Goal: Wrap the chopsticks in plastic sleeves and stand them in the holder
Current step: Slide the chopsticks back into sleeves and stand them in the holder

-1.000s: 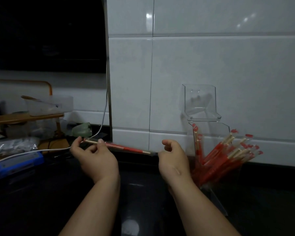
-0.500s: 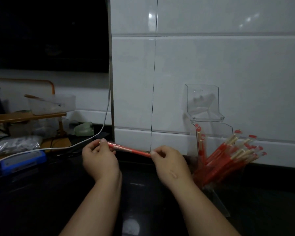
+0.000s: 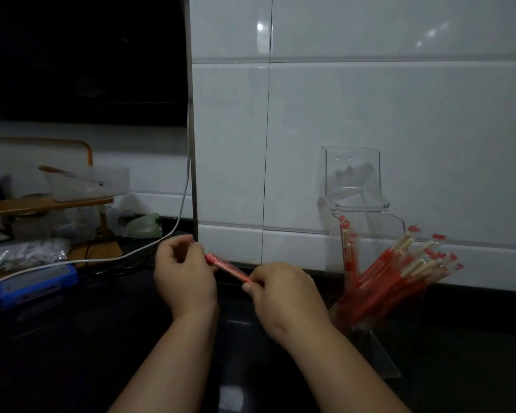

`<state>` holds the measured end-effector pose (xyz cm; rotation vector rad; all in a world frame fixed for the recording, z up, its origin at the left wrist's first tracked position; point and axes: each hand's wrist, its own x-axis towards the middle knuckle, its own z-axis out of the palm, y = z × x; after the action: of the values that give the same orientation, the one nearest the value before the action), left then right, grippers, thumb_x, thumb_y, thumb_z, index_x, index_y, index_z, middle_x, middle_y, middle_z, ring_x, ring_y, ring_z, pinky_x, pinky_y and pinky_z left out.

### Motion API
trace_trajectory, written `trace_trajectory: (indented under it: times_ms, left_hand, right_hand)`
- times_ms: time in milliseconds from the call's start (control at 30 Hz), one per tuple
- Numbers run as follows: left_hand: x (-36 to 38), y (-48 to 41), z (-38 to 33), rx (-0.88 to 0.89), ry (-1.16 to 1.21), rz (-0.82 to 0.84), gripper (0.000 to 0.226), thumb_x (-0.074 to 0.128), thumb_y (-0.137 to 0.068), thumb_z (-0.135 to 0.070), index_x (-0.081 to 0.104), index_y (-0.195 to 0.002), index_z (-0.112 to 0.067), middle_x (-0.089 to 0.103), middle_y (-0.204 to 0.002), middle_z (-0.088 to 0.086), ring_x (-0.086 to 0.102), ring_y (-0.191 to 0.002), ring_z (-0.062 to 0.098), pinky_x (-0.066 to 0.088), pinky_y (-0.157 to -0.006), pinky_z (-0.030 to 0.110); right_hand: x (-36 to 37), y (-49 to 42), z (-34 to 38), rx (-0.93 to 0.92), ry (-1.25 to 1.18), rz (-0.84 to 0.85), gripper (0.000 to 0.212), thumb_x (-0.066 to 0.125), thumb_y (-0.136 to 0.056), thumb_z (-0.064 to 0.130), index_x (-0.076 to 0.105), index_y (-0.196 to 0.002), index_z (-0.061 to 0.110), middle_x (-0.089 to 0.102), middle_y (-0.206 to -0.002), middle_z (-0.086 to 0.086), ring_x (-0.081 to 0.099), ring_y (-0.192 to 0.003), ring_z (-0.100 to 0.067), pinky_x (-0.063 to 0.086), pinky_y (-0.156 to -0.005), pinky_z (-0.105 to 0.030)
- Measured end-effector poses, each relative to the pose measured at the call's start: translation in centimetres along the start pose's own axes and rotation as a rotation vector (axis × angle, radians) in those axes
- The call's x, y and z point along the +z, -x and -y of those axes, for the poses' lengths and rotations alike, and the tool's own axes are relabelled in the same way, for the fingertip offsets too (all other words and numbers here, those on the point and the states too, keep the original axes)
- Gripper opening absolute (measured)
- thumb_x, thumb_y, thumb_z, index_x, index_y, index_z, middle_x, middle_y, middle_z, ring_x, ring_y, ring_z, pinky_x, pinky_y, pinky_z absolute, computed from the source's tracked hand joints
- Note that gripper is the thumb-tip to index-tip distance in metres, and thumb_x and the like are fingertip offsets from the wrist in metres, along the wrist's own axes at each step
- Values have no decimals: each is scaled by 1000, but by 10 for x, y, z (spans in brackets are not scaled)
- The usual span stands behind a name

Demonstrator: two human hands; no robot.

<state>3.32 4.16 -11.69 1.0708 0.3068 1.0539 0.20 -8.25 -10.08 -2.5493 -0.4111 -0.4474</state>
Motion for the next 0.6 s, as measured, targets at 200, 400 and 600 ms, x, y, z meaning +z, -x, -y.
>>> trace_trajectory:
  times_ms: [200,400,600]
  left_hand:
    - [0,-3,1,-89,75,-55,16,42,-104,-19,56,-110,-19,62,-80,5,53,-55,13,44,-45,24]
    - [1,4,6,-72,-50,39,14,49,-101,-20,60,-95,-24,63,-84,3,53,-65,17,43,-58,30]
    - [3,12,17,67,-252,320,8,62,-94,-19,63,-88,-25,66,-84,0,60,-75,23,51,-72,42]
  right_hand:
    - [-19,1,1,-65,-94,-218,24,53,-98,39,71,-101,24,43,-92,7,44,-82,-11,34,-71,-25]
    - [-41,8,9,-325,-357,-757,10,64,-91,17,67,-100,17,53,-87,11,45,-73,0,35,-67,-5]
    - [-67,9,-1,-326,-434,-1005,12,57,-96,19,65,-99,11,57,-89,4,50,-71,-6,41,-62,-15]
